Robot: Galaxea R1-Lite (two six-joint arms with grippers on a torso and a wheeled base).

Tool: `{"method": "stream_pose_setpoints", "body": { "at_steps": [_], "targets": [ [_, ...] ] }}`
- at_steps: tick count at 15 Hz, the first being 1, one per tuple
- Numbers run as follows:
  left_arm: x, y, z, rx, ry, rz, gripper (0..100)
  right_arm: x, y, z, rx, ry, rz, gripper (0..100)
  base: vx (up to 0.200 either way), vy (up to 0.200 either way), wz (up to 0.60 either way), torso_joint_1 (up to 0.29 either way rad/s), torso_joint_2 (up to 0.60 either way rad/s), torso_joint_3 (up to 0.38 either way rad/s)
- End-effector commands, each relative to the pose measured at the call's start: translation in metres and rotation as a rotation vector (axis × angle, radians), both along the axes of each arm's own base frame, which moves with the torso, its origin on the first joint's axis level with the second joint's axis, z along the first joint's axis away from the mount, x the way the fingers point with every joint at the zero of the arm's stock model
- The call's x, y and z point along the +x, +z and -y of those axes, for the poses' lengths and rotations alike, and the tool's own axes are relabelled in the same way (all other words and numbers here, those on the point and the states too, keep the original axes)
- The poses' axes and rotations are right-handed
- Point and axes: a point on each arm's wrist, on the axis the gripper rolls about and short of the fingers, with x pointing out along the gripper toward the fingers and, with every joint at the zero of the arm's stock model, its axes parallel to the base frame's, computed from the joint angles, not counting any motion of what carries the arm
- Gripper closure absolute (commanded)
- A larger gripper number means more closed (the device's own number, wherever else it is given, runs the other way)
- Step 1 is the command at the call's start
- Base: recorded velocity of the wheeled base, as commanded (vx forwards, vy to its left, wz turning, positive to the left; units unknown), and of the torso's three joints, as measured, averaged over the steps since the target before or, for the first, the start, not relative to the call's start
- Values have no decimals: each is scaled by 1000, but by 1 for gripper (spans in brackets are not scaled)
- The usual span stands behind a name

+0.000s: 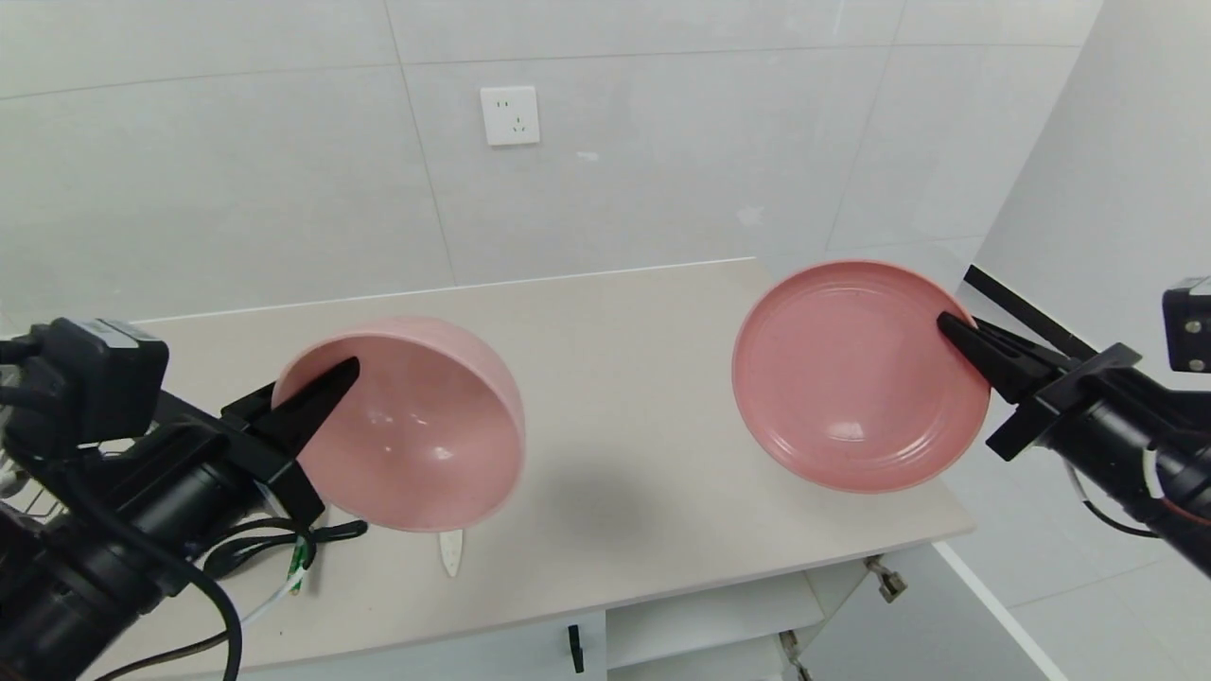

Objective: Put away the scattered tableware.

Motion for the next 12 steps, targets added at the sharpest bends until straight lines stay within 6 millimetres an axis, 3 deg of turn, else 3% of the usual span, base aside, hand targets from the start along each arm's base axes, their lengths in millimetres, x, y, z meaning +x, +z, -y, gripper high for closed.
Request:
{"method": "stream_pose_setpoints", "body": {
  "at_steps": [1,2,10,11,12],
  "targets": [
    [12,-10,-6,2,58,-33,100,0,2,-1,-5,3,11,100,0,0,0,0,0,0],
    [14,-10,-6,-5,60,-26,100,0,1,-1,-17,1,16,100,0,0,0,0,0,0],
    [7,-14,-4,-6,35,-12,100,0,2,-3,-49,3,37,100,-200,0,0,1,1,3],
    [7,-15,-2,-5,27,-17,100,0,3,-4,-48,7,41,100,-200,200,0,-2,2,2],
    [6,-14,-1,-8,17,-16,100,-1,3,-4,-48,7,40,100,0,0,0,0,0,0]
  ]
}}
